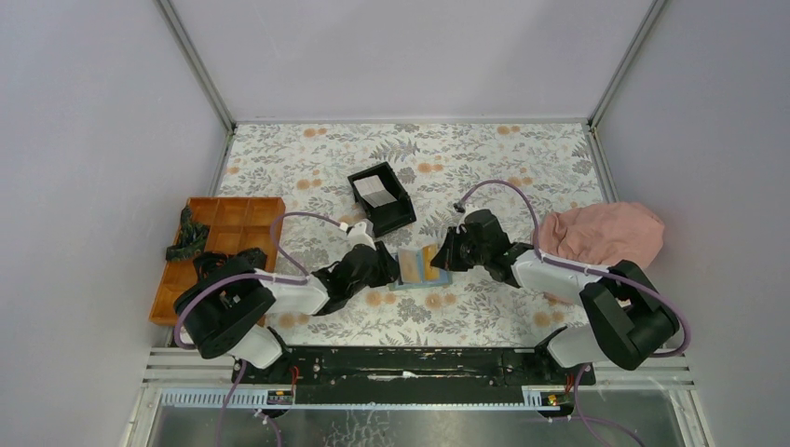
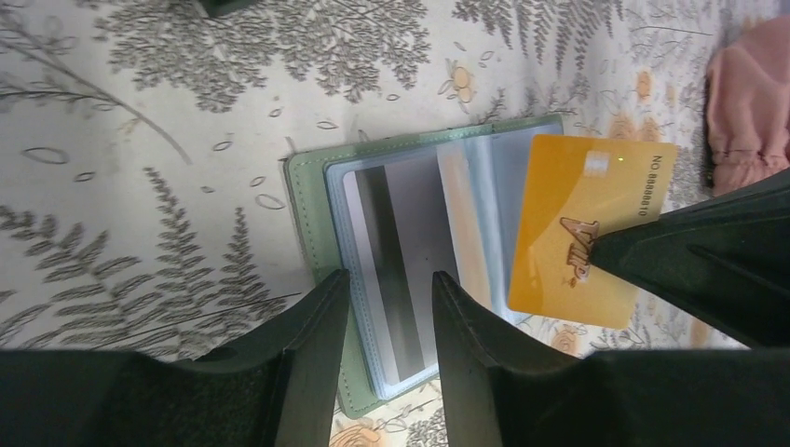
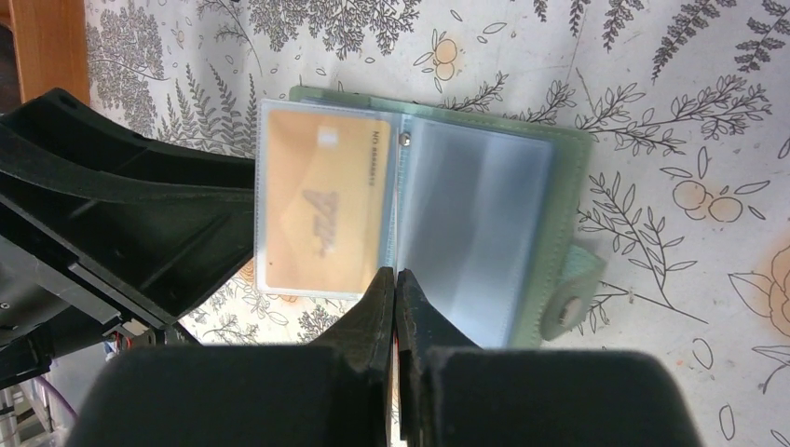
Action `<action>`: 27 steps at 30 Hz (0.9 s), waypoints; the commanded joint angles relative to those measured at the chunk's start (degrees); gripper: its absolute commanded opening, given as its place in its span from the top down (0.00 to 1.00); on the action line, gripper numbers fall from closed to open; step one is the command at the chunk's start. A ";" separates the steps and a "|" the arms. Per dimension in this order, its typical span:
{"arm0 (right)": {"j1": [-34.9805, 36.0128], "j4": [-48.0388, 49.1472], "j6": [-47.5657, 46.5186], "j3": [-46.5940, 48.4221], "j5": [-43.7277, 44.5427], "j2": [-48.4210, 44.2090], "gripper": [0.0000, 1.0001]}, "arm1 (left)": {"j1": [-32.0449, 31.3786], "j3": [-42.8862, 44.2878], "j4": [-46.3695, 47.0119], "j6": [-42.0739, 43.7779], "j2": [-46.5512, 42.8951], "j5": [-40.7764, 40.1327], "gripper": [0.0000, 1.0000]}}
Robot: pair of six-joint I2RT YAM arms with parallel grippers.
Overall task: Put the credit cards into the card holder
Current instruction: Turn over the card slot in the card holder, then insert the credit card into the card holder.
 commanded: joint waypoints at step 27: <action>4.49 2.19 -0.22 6.82 0.49 6.47 1.00 | -0.32 -0.57 -11.32 2.52 -1.62 -6.71 0.46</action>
